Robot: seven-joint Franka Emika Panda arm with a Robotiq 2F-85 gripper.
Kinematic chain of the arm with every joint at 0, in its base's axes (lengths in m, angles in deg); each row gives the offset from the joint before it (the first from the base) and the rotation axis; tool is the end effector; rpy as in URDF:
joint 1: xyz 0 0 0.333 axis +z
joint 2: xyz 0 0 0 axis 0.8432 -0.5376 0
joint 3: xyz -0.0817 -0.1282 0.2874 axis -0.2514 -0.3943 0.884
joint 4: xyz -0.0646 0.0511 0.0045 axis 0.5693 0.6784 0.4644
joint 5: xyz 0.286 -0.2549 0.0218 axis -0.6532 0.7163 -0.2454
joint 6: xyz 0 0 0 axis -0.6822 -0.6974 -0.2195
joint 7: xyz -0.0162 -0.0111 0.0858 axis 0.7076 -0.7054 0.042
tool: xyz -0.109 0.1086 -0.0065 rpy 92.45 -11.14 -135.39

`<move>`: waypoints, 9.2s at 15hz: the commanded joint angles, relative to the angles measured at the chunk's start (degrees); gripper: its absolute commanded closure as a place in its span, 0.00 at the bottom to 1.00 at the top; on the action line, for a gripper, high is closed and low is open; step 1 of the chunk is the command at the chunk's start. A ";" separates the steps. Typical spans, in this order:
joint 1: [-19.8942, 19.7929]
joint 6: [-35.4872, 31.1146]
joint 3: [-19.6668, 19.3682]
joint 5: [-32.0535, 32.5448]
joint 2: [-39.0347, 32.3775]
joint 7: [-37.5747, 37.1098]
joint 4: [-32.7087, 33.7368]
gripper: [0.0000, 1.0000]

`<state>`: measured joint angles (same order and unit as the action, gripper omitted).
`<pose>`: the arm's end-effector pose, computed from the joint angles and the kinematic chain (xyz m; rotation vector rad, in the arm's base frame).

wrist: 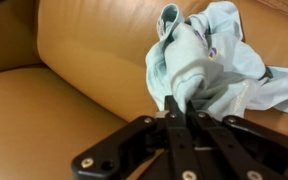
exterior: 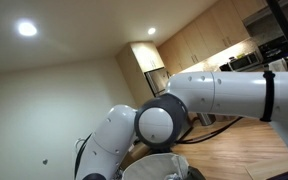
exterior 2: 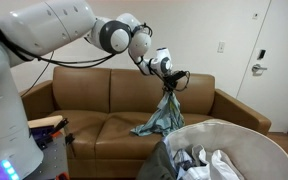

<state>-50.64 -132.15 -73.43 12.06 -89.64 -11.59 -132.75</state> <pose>0.8000 0.1813 0.1658 2.0764 1.8706 0.3896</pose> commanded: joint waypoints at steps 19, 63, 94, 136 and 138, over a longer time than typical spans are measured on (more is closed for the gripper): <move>2.24 15.44 -4.87 -6.46 14.68 -1.23 4.50 0.92; -3.64 31.52 -12.25 -4.25 66.75 -62.99 -41.03 0.95; -20.66 36.19 -13.73 10.25 90.13 -95.49 -54.07 0.95; -30.27 -16.75 -16.28 30.77 71.09 -128.77 -65.48 0.95; -29.97 -14.91 -17.34 26.17 72.44 -124.06 -71.62 0.95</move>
<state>-81.23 -149.98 -89.49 43.74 -19.80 -142.35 -197.18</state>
